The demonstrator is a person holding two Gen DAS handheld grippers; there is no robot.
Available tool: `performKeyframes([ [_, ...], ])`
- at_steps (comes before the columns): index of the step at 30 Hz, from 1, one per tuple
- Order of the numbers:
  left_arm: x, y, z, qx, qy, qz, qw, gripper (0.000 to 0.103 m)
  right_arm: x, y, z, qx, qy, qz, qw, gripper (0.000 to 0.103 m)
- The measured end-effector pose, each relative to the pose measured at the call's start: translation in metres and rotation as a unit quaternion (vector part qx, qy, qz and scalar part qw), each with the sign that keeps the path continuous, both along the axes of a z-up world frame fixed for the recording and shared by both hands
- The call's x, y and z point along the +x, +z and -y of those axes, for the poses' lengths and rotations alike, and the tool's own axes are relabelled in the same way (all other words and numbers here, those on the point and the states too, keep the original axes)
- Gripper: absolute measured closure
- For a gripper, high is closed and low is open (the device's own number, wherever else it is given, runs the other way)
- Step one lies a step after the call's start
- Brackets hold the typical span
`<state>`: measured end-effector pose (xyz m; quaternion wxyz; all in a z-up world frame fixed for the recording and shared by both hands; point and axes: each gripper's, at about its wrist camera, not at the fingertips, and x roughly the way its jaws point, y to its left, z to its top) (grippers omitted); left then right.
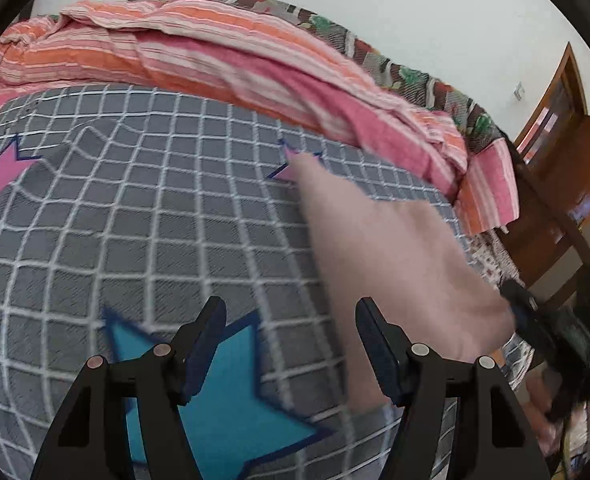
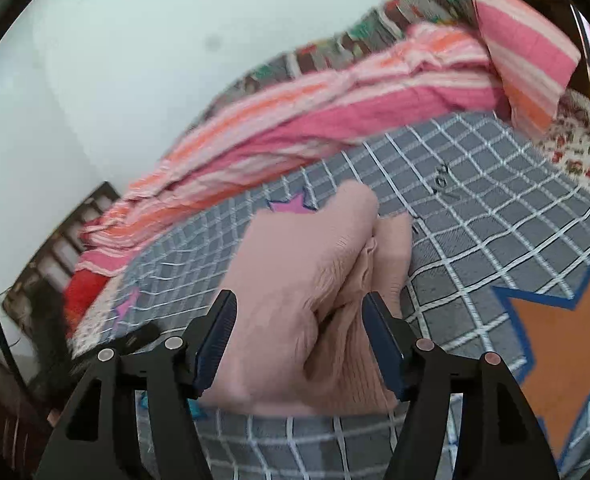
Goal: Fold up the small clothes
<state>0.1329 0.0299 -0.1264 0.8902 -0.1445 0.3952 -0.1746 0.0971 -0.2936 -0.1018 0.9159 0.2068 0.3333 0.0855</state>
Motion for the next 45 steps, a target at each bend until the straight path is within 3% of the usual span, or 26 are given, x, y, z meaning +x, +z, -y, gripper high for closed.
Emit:
performKeyframes([
  [2, -0.003, -0.002, -0.003, 0.013, 0.002, 0.006, 0.9999, 0.038, 0.015, -0.011, -0.003, -0.014, -0.018, -0.020, 1.000, 0.042],
  [5, -0.005, -0.006, -0.012, 0.024, 0.004, 0.010, 0.9997, 0.038, 0.031, -0.023, -0.003, -0.023, -0.032, -0.040, 0.998, 0.080],
  [9, -0.003, -0.011, -0.020, -0.002, 0.005, -0.003, 1.0000, 0.038, 0.016, -0.012, 0.000, -0.032, -0.015, 0.013, 0.999, 0.087],
  [11, -0.003, -0.012, -0.021, -0.012, 0.000, -0.005, 0.9999, 0.038, 0.003, -0.013, 0.009, -0.020, -0.022, 0.038, 0.999, 0.087],
  [16, 0.002, -0.010, -0.007, 0.006, -0.008, 0.005, 0.9999, 0.038, 0.008, -0.039, 0.022, -0.016, -0.036, -0.016, 0.999, 0.084],
  [17, 0.002, -0.009, -0.005, 0.006, -0.010, 0.004, 0.9999, 0.038, 0.007, -0.038, 0.023, -0.016, -0.032, -0.018, 0.999, 0.078],
  [19, 0.002, -0.008, -0.003, 0.004, -0.016, 0.004, 0.9999, 0.038, 0.005, -0.034, 0.027, -0.019, -0.038, -0.013, 0.999, 0.057],
  [20, 0.002, -0.008, -0.003, 0.004, -0.015, 0.006, 0.9999, 0.038, 0.006, -0.033, 0.031, -0.017, -0.047, -0.012, 0.999, 0.042],
  [21, 0.002, -0.008, -0.003, 0.003, -0.013, 0.006, 0.9999, 0.038, 0.008, -0.034, 0.034, -0.011, -0.051, -0.014, 0.999, 0.035],
  [26, 0.003, -0.013, -0.008, -0.023, -0.010, -0.007, 0.9997, 0.038, 0.036, -0.054, 0.038, 0.045, -0.014, -0.065, 0.997, 0.035],
  [29, 0.001, -0.015, -0.011, -0.027, -0.007, -0.010, 0.9996, 0.038, 0.044, -0.065, 0.035, 0.063, -0.006, -0.070, 0.996, 0.029],
  [35, -0.005, -0.012, -0.027, -0.031, 0.006, -0.009, 0.9995, 0.038, 0.060, -0.072, 0.031, 0.068, 0.009, -0.082, 0.994, 0.030],
  [40, -0.008, -0.011, -0.042, -0.046, 0.015, -0.003, 0.9988, 0.038, 0.062, -0.069, 0.031, 0.086, 0.021, -0.086, 0.992, 0.055],
  [45, -0.006, -0.013, -0.051, -0.064, 0.016, -0.005, 0.9978, 0.038, 0.055, -0.028, 0.000, 0.018, 0.032, -0.060, 0.998, 0.063],
])
